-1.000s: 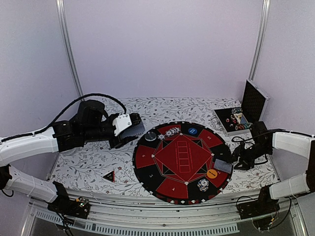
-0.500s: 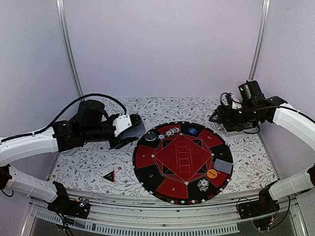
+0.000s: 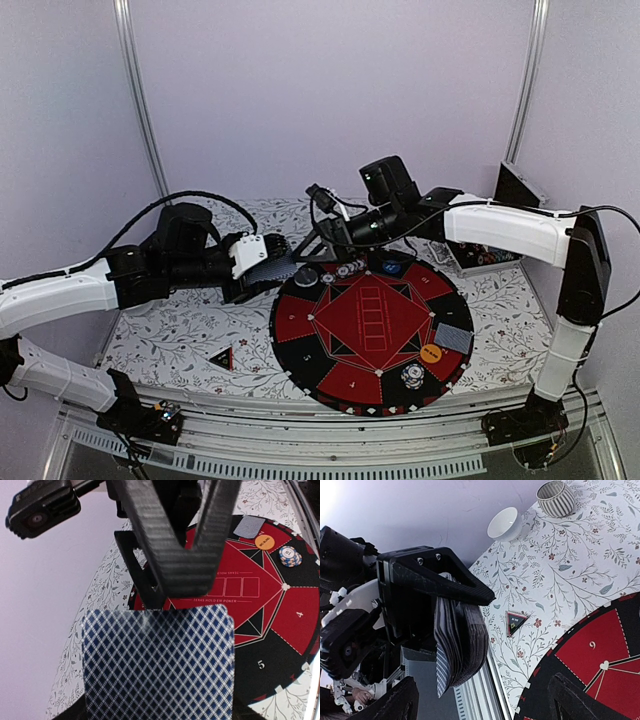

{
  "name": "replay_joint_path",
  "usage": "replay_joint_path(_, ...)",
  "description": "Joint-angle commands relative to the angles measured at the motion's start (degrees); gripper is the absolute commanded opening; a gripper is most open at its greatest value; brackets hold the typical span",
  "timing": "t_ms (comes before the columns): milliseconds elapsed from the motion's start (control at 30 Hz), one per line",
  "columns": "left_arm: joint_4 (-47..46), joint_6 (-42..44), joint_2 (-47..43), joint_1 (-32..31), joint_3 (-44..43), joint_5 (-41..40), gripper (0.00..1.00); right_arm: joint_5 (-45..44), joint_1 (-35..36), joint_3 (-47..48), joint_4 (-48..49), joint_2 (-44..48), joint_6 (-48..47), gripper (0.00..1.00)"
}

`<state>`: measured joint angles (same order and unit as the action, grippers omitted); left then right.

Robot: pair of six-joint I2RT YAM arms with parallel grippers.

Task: Distribute texas hold em gaming equipment
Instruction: Pick up the poker card from the face-down deck piles.

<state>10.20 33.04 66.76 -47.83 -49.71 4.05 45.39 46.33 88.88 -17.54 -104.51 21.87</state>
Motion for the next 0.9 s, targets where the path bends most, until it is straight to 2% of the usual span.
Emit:
replay_joint_path(0,-1.23,0.63,0.11,0.11,0.54,0.64,0.64,3.02,1.1,3.4,3.89,-3.44,-0.55,0.91)
replay_joint_path(300,-1.4,0.63,0.43,0.05,0.58,0.37,0.64,-0.68,1.88,7.27,0.11,-7.24,-2.33,0.83)
replay_joint_path(567,-1.58,0.65,0.21,0.14,0.74,-0.11,0.63,-3.8,1.8,9.33,-6.76,-6.01,-6.53,0.63)
replay_joint_path(733,-1.64,0.74,0.13,0.13,0.85,-0.27,0.64,-2.95,1.8,11.03,-9.04,-5.65,-6.97,0.43)
replay_joint_path(867,-1.83,0.63,0.18,0.17,0.93,-0.2,0.64,-0.85,1.92,12.08,-9.29,-5.36,-6.28,0.34)
